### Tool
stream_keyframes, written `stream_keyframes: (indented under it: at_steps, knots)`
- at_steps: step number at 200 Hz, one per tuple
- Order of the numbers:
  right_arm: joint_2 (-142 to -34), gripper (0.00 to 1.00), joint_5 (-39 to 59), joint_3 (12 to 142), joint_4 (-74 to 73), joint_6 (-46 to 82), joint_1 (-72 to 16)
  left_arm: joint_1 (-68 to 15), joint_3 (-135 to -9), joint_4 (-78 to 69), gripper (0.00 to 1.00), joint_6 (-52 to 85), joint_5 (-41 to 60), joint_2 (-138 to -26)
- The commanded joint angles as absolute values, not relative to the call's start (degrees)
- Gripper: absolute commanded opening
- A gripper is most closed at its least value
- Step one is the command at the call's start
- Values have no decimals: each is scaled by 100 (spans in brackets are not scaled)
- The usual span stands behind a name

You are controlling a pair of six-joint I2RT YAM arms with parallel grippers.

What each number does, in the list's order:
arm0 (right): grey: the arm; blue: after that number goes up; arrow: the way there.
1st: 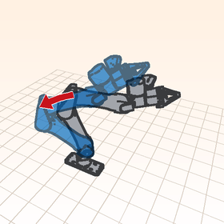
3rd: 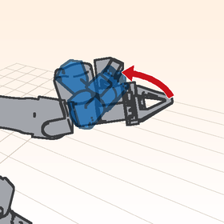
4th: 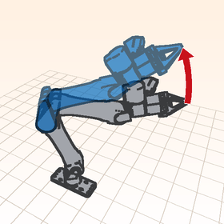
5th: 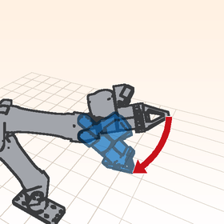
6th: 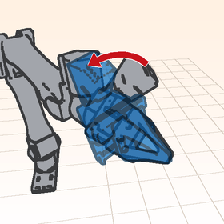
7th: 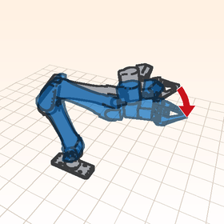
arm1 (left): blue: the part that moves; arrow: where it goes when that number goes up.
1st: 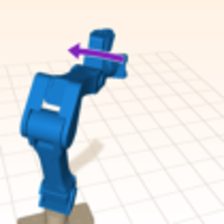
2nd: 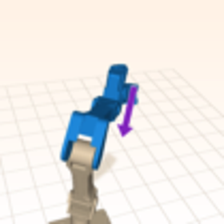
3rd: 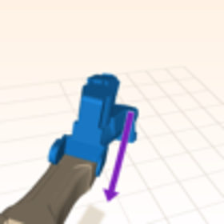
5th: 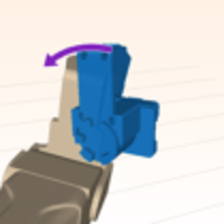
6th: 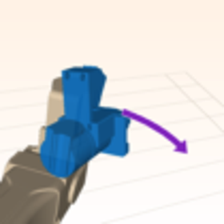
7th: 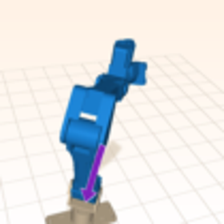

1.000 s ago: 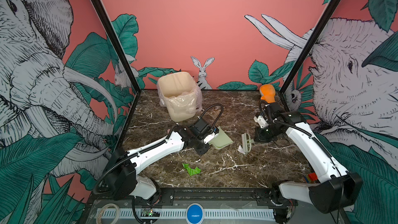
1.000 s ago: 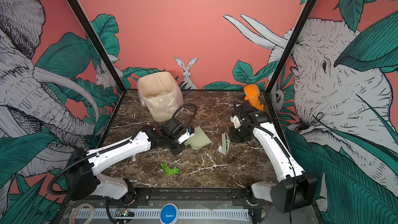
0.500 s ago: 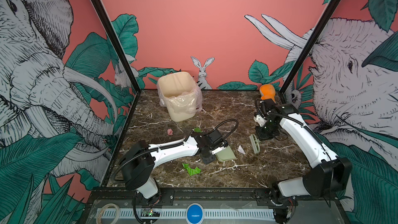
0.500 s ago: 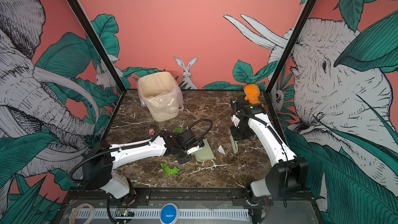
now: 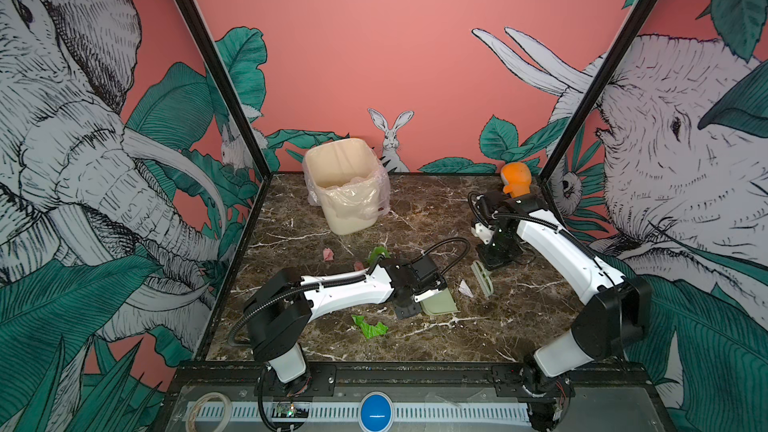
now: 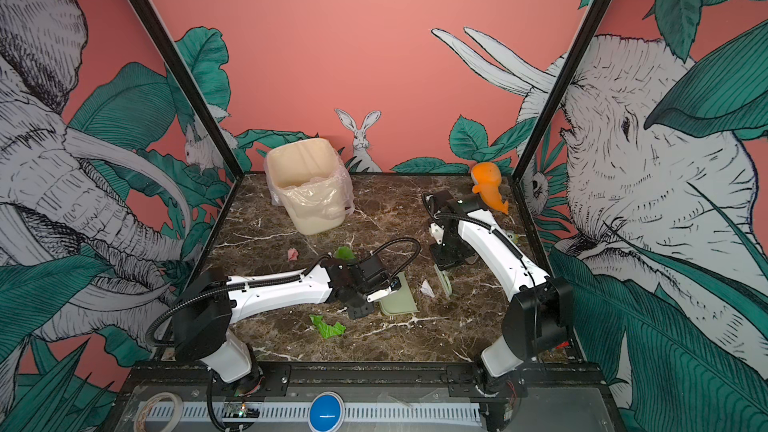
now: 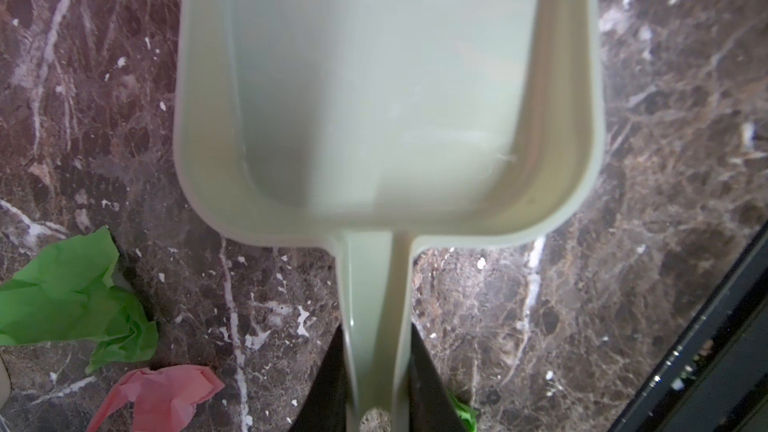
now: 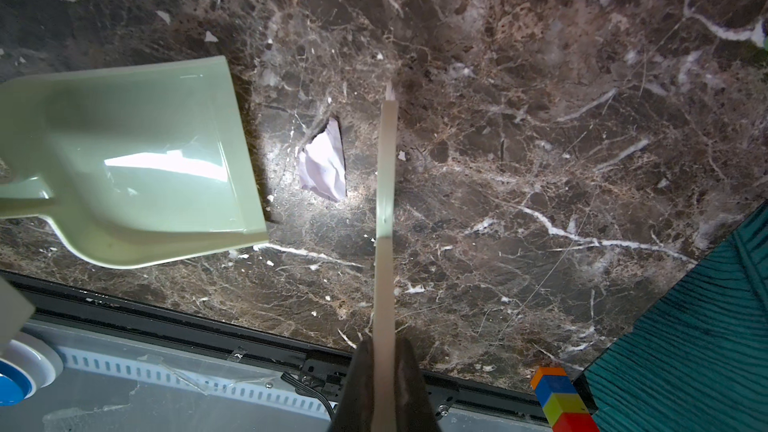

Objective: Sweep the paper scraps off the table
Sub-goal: 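Sweep the white scrap toward the dustpan lip with the right gripper's brush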

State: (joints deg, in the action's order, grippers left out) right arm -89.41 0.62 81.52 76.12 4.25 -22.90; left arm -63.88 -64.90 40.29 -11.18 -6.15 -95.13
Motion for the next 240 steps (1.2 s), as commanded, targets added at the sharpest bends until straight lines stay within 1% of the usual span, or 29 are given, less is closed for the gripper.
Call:
stream_keyframes:
  at_steps: [1, 95, 149, 197, 240]
  knots:
    - [-9023, 0, -33, 8301, 7836, 428, -2415, -6411, -6618, 3956, 6, -1136, -680, -9520]
    - [-9456, 0, 183, 8609, 7815, 572, -2867, -6416, -6596, 3832, 6, -1077, -600, -9657]
    - [-9458, 0, 536, 8765, 7770, 623, -2986, -6416, -6567, 3790, 6, -1046, -600, -9693]
    - [-9266, 0, 1141, 8844, 7570, 700, -3015, -6416, -6543, 3753, 6, -1020, -580, -9720]
    - [-9220, 0, 214, 8980, 7886, 643, -2912, -6416, -6465, 3718, 6, -993, -542, -9721]
